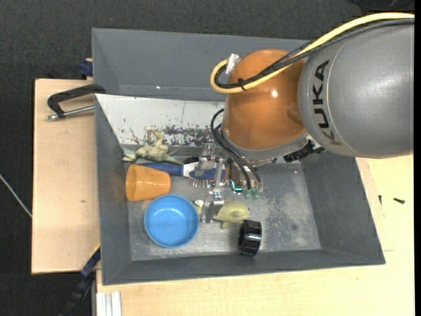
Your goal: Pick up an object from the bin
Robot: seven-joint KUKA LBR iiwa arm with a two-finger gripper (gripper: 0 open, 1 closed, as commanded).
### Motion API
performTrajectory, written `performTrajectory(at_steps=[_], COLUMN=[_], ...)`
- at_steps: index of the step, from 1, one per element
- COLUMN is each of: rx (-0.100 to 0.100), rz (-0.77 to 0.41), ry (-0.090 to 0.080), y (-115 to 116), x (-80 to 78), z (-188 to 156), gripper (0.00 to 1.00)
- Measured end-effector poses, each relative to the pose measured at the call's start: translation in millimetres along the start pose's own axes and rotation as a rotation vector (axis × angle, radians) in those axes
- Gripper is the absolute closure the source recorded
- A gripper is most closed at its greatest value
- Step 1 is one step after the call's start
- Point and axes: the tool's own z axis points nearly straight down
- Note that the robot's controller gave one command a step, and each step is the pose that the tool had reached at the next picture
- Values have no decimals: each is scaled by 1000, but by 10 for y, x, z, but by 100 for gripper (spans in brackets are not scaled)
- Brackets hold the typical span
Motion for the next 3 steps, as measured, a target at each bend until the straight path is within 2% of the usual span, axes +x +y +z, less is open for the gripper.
performTrajectory(at_steps=[1, 2, 3], rx=[3, 2, -1], rz=[-447, -445, -473], ry=[-13, -13, -16], y=[113, 116, 309], x=[-150, -149, 129], z=[1336, 1327, 883], gripper=[0, 100, 100])
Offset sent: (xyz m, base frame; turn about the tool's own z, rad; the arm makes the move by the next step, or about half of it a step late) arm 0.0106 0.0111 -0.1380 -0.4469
